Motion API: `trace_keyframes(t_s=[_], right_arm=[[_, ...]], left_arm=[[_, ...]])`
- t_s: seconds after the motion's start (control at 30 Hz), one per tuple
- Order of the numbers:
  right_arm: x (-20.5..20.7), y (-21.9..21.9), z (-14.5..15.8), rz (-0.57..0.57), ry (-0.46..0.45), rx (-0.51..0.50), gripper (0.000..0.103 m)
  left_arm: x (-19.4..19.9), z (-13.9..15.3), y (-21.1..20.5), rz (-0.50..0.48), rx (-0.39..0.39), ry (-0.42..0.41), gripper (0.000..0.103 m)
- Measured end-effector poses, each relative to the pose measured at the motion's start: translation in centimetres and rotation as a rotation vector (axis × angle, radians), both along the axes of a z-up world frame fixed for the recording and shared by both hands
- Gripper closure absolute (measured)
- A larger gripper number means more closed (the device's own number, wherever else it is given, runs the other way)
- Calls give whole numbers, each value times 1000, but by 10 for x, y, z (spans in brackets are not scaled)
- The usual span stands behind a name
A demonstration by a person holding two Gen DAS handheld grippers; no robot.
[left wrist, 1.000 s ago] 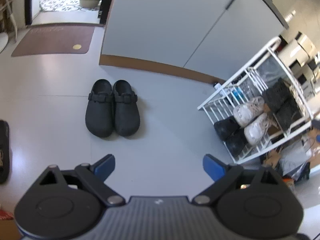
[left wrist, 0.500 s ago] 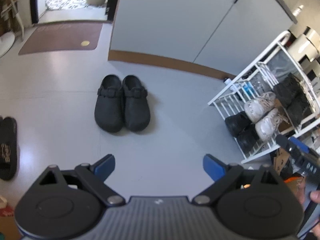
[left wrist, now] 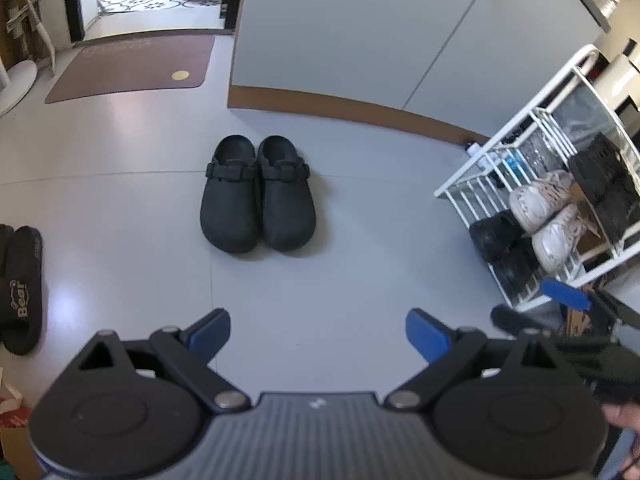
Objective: Organize scattered shoes
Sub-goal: 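Move the right tool back toward the black clogs on the floor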
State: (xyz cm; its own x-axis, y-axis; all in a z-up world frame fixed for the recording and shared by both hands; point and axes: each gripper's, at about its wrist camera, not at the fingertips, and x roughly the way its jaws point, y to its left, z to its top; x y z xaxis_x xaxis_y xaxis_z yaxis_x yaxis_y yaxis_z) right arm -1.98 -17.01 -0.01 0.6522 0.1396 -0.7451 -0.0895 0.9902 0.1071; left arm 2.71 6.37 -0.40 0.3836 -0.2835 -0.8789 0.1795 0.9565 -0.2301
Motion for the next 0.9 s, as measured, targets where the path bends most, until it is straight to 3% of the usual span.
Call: trace_keyframes(t_s=[0.27,0.47,0.9], right_arm=[[6,22,5,6,57,-22,6],[2,21,4,-18,52,-27,6],[-1,13,9,-5,67,-10,6]], left_arm=[[-8,7,-8,3,-26,-27,7],[-11,2,-7,25,-56,10,7],[-16,1,-9,13,4,-2,7]])
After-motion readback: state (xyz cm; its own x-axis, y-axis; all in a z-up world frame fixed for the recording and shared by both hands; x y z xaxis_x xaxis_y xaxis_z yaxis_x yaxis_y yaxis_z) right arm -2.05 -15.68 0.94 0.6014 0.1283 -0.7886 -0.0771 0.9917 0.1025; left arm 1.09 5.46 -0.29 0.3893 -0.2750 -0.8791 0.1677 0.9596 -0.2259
